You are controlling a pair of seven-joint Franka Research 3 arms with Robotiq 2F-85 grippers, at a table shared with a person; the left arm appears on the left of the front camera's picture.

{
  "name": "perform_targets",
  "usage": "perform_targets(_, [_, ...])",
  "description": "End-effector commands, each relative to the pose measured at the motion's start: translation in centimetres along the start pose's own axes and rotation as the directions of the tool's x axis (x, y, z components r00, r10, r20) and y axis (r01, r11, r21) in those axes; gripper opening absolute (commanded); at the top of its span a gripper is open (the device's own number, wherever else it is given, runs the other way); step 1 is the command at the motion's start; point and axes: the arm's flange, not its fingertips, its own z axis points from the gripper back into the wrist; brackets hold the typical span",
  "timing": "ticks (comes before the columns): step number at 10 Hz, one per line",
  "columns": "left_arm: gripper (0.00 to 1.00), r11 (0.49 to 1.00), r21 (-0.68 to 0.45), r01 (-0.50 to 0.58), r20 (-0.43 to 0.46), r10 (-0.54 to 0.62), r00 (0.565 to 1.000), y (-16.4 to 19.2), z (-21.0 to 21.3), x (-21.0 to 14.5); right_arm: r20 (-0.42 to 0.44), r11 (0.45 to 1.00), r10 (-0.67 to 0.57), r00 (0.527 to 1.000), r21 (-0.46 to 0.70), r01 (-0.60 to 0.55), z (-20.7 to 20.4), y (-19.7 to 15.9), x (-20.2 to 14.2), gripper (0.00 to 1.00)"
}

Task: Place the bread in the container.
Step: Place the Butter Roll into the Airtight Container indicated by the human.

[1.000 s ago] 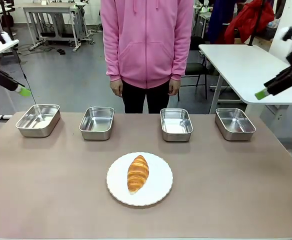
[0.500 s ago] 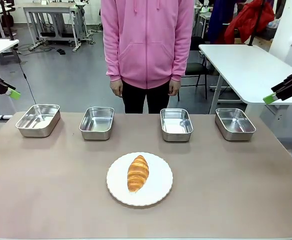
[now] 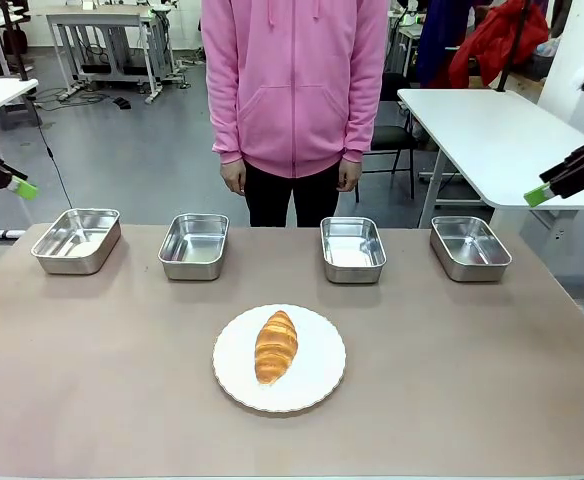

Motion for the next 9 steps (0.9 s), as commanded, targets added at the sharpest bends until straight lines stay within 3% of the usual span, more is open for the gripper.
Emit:
perform_targets(1, [1.00, 0.999, -0.001, 0.042, 0.059, -0.042, 0.997, 0.9, 1.8, -1.4, 0.060, 1.000, 0.010, 0.998, 0.012, -0.011, 1.0, -2.2, -0.4, 1.00])
perform_targets(3, [1.00, 0.996, -0.016, 0.090, 0.098, -0.088, 0.991, 1.4, 2.6, -2.2, 0.103, 1.000, -0.005, 0.995, 0.018, 0.003, 1.5, -3.0, -0.4, 1.00])
perform_targets(6, [1.00, 0.996, 0.013, 0.083, 0.187, -0.084, 0.979, 1.8, 3.6, -2.8, 0.167, 1.000, 0.007, 0.986, 0.014, -0.010, 2.8, -3.7, -0.3, 1.00])
perform_targets(9, [1.00, 0.997, 0.037, 0.069, 0.218, -0.075, 0.973, 1.2, 4.6, -2.8, 0.217, 1.000, 0.010, 0.976, 0.017, -0.014, 3.5, -3.9, -0.2, 1.00])
